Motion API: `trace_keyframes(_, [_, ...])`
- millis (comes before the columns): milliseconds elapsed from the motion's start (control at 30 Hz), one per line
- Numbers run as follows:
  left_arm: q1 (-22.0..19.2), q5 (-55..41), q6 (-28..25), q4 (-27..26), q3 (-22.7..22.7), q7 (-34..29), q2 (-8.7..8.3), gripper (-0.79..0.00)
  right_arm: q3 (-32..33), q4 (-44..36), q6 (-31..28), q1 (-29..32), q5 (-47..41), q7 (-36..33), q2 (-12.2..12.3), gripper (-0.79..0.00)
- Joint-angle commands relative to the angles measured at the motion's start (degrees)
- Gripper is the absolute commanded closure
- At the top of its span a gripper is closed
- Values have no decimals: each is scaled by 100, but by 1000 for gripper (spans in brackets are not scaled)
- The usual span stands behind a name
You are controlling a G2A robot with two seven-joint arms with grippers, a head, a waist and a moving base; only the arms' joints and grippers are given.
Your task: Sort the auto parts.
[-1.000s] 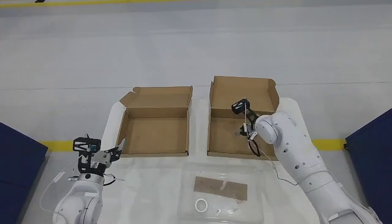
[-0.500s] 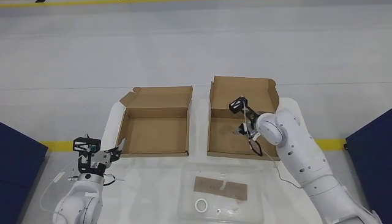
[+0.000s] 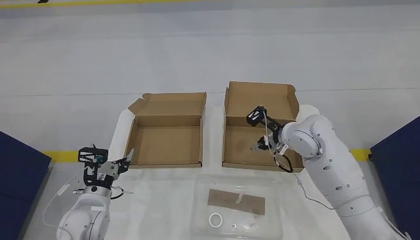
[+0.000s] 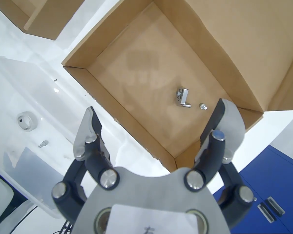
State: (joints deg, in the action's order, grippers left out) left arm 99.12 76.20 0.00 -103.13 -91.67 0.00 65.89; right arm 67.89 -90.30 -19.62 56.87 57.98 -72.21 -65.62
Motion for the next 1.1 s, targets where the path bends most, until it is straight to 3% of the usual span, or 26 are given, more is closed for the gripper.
trace_keyframes(0, [0,0,0,0,0,0,0,-785,-2,-172,-244,59,-77,105,18,-785])
trace_keyframes(133, [0,0,0,0,0,0,0,-785,93,-534,-1040,55,-781,-205,80,-785])
trace_keyframes(367, [0,0,0,0,0,0,0,-785,-719,-1139,-1148,-33,-1595,-100,519,-785])
trace_keyframes(667, [0,0,0,0,0,0,0,-785,-719,-1139,-1148,-33,-1595,-100,519,-785])
trace_keyframes(767, [0,0,0,0,0,0,0,-785,-781,-1131,-1437,68,-1867,192,521,-785])
trace_keyframes(1067, [0,0,0,0,0,0,0,-785,-1978,-1517,-1230,-450,-2198,-17,917,-785])
